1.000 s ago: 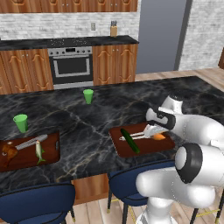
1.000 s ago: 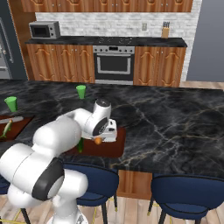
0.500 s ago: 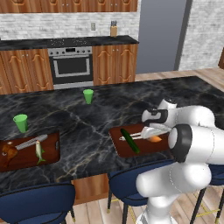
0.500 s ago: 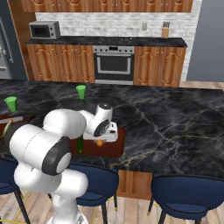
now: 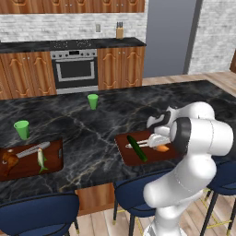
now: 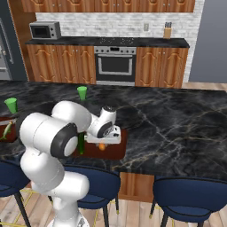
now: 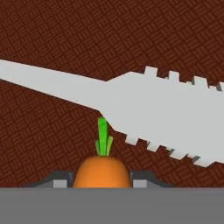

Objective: Gather the cucumber and carrot from the fridge and place them on a tray on the dining counter. Then gather the chicken drumstick and fish from the fridge and place them on the other tray.

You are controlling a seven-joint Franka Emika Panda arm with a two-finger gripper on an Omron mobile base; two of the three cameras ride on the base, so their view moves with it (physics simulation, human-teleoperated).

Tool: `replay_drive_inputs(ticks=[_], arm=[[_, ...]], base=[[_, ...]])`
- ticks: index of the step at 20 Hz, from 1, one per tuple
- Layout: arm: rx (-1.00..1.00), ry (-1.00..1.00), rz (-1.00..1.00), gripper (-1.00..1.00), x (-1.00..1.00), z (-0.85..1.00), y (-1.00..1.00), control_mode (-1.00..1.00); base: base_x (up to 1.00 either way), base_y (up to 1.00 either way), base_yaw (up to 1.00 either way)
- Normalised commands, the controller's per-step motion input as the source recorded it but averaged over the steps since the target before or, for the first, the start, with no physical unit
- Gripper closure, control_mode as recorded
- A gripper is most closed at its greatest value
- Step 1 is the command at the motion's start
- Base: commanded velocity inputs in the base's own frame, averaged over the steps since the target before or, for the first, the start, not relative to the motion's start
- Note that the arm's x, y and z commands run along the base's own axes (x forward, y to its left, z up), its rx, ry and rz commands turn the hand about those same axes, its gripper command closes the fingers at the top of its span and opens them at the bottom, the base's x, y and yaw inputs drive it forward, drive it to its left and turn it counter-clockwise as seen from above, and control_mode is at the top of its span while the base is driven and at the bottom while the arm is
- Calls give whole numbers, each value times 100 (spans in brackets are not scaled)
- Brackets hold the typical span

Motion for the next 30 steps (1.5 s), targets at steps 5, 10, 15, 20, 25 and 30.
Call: replay_drive_inputs(ticks=[5, 10, 15, 20, 25, 30], arm=[[0, 1, -1, -100, -5, -9, 0, -100], [0, 0, -6, -100, -12, 19, 0, -100], [0, 0, -8, -100, -22, 49, 1, -100], [0, -2, -9, -100, -58, 61, -1, -100], [0, -12, -7, -100, -91, 73, -3, -100], [0, -17, -6, -100, -100, 80, 0, -100]], base=[[0, 0, 0], [0, 0, 0], [0, 0, 0], [0, 0, 0], [0, 0, 0], [0, 0, 0]])
